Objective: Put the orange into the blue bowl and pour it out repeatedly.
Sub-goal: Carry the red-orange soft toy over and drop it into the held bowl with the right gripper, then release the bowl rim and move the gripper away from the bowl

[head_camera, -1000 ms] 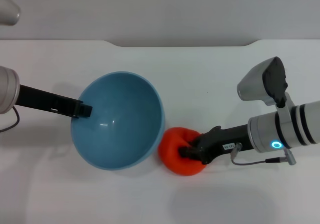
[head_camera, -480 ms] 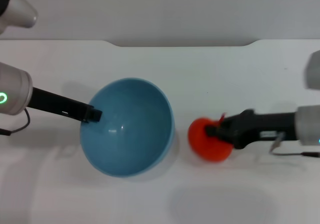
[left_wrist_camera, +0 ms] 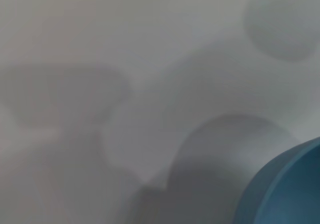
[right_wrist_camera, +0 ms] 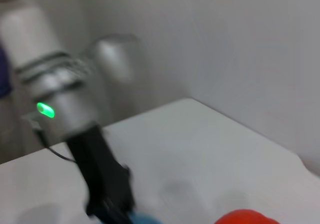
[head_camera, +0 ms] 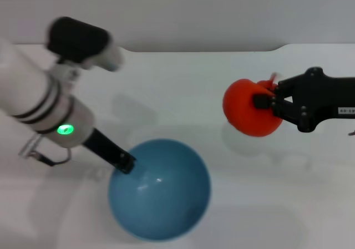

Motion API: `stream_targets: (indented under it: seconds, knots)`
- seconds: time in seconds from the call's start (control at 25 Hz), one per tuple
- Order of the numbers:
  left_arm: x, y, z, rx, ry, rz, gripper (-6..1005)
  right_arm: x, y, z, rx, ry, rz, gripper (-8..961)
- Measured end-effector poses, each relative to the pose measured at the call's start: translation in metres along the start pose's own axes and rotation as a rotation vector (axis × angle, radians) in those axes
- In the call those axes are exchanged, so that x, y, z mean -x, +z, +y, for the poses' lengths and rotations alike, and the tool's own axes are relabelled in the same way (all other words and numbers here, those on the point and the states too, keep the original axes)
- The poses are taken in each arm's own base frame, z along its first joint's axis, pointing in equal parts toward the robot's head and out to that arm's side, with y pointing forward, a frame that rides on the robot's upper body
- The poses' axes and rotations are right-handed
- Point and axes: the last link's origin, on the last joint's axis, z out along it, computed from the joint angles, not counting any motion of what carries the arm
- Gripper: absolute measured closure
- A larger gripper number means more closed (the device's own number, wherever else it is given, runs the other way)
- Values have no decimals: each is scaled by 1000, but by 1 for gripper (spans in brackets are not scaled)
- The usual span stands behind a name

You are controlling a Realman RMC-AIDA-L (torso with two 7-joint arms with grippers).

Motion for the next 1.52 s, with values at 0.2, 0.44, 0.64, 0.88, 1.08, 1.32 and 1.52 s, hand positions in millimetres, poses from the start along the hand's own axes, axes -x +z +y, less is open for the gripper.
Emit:
stream_targets:
  seconds: [0.2,0.44,0.64,0.88,1.08,1.32,1.52]
  knots:
    - [-20,14,18,-5,75,-51,1000,21,15,20,117,-129,22,927]
    - [-39,11,38,23,140,-26,1000,22,40,32,208,-174,84,919]
    - [-46,7,40,26,151,-7,999,14,48,34,220,-163,151,913]
    - [-55,2,43,16,177,8,999,5,53,37,235,-159,204,906]
    - [-60,-1,45,12,189,18,999,12,46,34,202,-160,171,762]
    - [-61,6,51,4,216,21,1000,29,10,14,69,-72,-45,509]
    - [-60,20,60,14,250,20,994,19,-27,-16,-127,49,-198,509]
